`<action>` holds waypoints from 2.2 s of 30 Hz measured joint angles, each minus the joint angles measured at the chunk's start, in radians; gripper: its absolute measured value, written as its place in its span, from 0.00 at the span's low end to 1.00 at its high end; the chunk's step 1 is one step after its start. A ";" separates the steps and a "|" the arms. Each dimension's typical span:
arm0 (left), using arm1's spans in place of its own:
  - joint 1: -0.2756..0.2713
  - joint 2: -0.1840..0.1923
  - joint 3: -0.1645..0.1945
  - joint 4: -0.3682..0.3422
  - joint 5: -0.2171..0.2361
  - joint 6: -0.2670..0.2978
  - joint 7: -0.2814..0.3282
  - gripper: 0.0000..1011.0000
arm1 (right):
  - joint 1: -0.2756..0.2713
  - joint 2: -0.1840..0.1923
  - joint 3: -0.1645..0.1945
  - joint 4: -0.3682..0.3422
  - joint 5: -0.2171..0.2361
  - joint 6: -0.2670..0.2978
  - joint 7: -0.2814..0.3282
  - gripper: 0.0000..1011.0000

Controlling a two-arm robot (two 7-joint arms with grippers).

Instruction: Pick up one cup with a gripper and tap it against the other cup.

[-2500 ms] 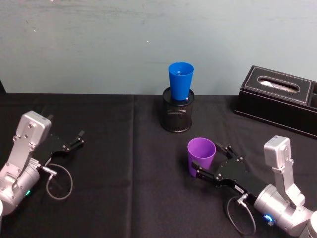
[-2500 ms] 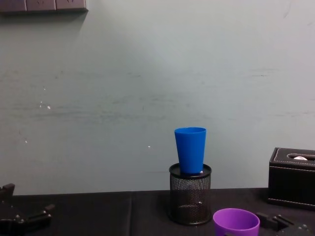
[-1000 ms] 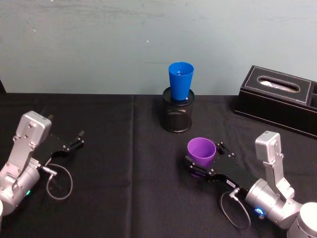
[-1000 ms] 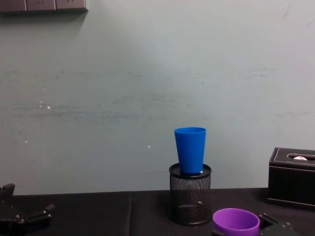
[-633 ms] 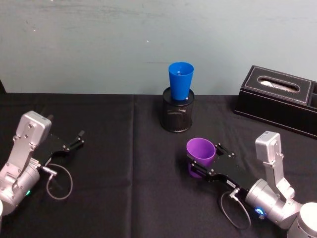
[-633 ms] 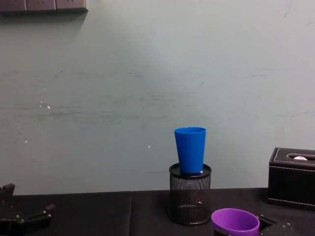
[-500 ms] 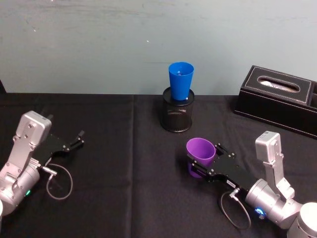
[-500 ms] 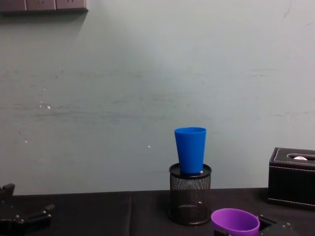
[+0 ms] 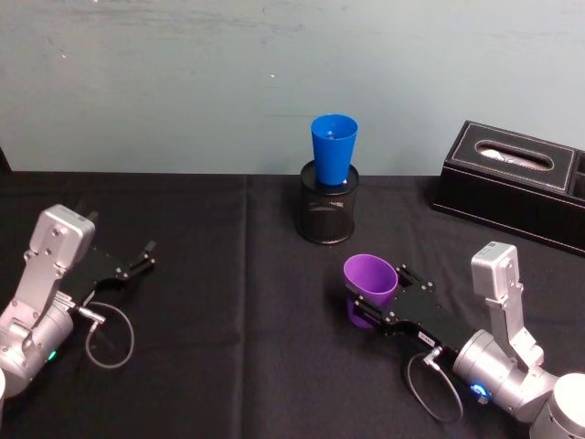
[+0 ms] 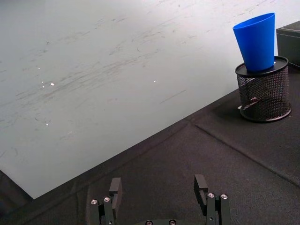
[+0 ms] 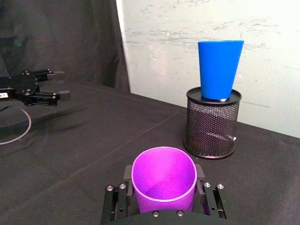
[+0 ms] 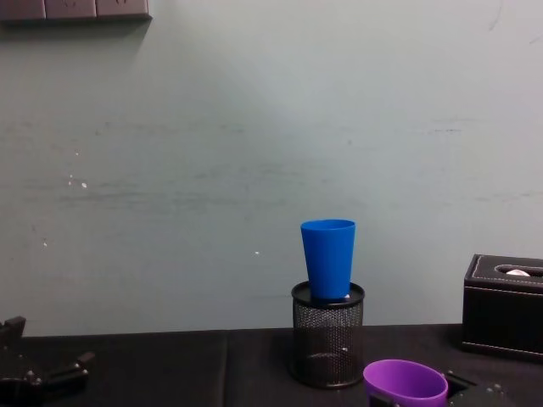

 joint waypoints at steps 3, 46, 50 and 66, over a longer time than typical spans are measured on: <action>0.000 0.000 0.000 0.000 0.000 0.000 0.000 1.00 | 0.000 0.000 0.000 0.000 0.000 0.000 0.000 0.73; 0.000 0.000 0.000 0.000 0.000 0.000 0.000 1.00 | -0.040 0.012 0.067 -0.244 -0.043 0.133 -0.168 0.73; 0.000 0.000 0.000 0.000 0.000 0.000 0.000 1.00 | -0.034 0.009 0.083 -0.263 -0.042 0.140 -0.175 0.73; 0.000 0.000 0.000 0.000 0.000 0.000 0.000 1.00 | -0.031 0.007 0.111 -0.319 -0.031 0.134 -0.177 0.73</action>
